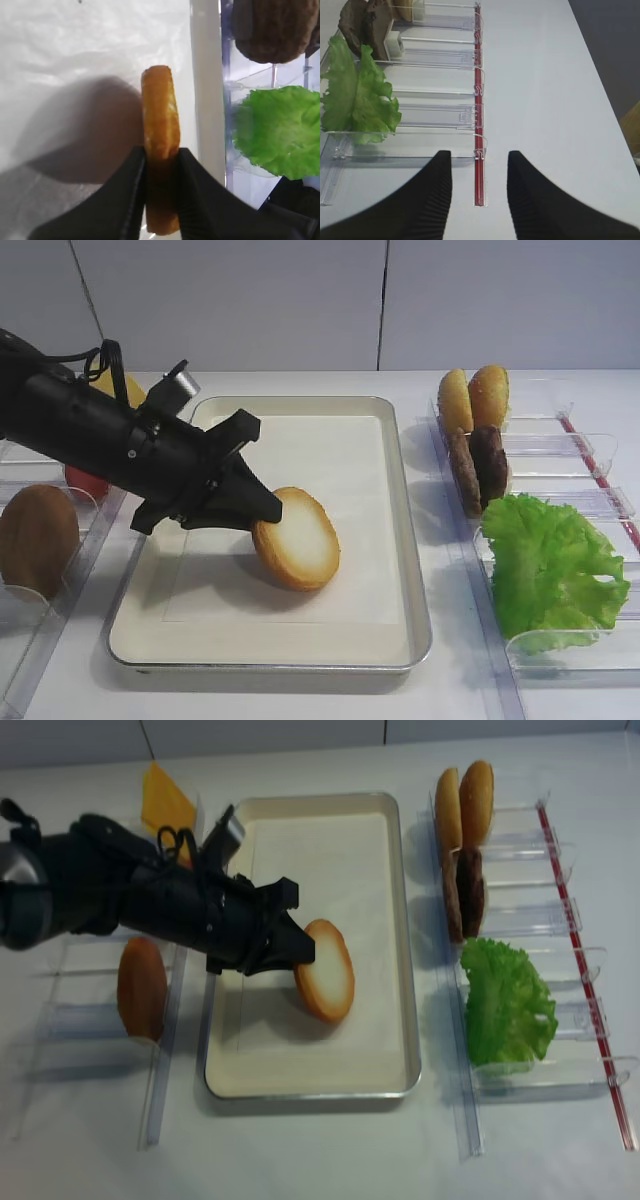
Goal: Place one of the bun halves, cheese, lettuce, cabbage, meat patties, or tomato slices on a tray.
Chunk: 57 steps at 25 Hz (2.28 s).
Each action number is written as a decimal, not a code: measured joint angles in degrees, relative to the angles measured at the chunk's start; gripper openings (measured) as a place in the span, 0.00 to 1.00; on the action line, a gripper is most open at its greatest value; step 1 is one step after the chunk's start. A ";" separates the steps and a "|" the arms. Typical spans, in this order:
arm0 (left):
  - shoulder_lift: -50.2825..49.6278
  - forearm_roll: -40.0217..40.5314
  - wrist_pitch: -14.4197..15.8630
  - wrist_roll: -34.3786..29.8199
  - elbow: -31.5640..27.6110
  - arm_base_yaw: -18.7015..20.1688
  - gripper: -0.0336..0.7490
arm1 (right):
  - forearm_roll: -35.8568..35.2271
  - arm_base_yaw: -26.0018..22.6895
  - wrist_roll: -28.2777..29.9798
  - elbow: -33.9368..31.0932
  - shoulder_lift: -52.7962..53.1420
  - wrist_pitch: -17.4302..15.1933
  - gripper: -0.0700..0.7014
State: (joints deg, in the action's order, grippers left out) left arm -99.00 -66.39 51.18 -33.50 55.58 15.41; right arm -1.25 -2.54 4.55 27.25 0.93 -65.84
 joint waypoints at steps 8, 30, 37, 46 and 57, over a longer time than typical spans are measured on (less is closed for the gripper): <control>-1.04 0.00 0.52 0.33 0.00 0.00 0.24 | 0.00 0.00 0.00 0.00 0.00 0.00 0.45; -1.50 4.79 -1.92 -2.20 0.00 0.00 0.58 | 0.00 0.00 0.00 0.00 0.00 0.00 0.45; -1.50 5.61 -1.68 -3.88 1.83 0.00 0.73 | 0.00 0.00 0.10 0.00 0.00 0.00 0.45; -1.50 13.09 5.28 0.20 9.43 0.00 0.73 | 0.00 0.00 0.10 0.00 0.00 0.00 0.45; 9.00 36.84 6.55 14.44 15.93 0.00 0.73 | 0.00 0.00 0.10 0.00 0.00 0.00 0.45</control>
State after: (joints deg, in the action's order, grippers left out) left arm -90.00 -29.55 57.73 -19.06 71.51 15.41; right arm -1.25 -2.54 4.65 27.25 0.93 -65.84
